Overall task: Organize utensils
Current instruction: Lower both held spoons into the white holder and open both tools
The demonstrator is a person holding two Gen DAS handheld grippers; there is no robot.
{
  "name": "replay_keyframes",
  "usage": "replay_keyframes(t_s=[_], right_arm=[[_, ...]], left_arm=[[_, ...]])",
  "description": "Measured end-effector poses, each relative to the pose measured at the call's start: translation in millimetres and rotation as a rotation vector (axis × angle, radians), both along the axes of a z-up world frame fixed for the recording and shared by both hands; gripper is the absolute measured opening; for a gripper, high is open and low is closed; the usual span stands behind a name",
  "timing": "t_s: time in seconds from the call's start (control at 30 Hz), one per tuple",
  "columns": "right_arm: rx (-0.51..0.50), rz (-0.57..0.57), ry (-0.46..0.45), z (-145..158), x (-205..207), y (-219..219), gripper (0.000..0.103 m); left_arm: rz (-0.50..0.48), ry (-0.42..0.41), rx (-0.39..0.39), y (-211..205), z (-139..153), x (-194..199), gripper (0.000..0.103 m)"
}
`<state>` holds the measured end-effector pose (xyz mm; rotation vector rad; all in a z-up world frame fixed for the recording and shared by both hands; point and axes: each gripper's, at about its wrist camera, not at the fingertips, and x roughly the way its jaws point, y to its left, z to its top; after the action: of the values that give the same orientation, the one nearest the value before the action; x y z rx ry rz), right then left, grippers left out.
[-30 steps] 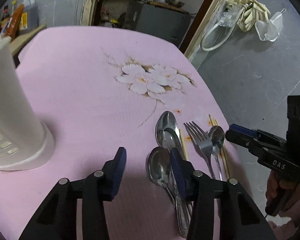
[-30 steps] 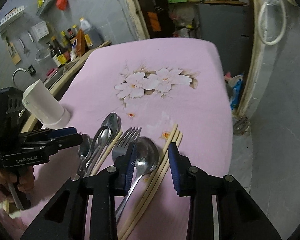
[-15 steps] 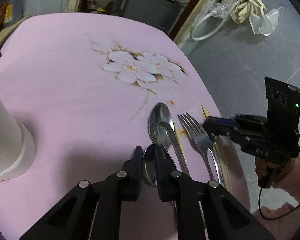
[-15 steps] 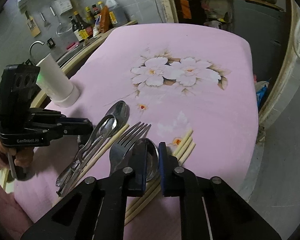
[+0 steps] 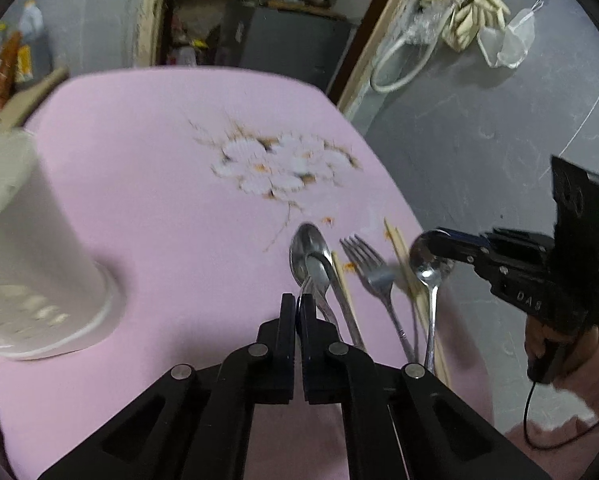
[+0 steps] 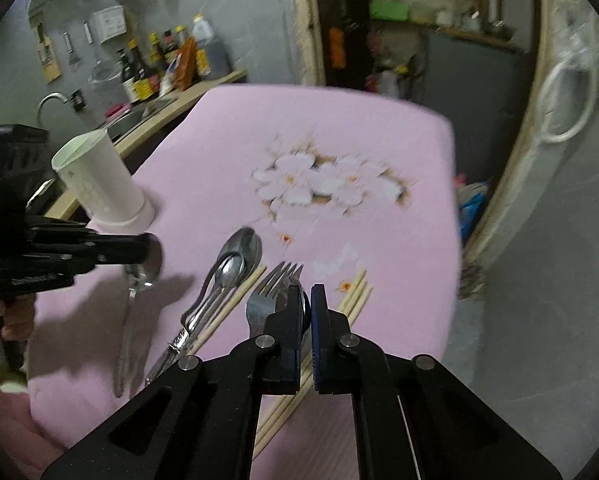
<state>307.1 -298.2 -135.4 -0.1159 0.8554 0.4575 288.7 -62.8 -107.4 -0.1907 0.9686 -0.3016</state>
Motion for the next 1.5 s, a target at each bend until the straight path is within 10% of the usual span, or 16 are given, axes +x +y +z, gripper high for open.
replay_keyframes(t_s=[0.4, 0.8, 1.07, 1.5], right_arm=[[0.113, -0.216, -0.327, 115, -46, 32, 0.004], [0.127, -0.218, -0.606, 186, -37, 182, 0.004], [-0.024, -0.194, -0.679, 169, -24, 261, 0.004], [-0.163, -0.063, -0.679, 110, -35, 302, 0.004]], left_arm=[[0.191, -0.318, 0.106, 55, 103, -48, 0.003], [0.424, -0.477, 0.157, 189, 172, -58, 0.003], [0.539, -0.585, 0.274, 243, 162, -47, 0.003], [0.438, -0.65, 0.389, 223, 89, -32, 0.003]])
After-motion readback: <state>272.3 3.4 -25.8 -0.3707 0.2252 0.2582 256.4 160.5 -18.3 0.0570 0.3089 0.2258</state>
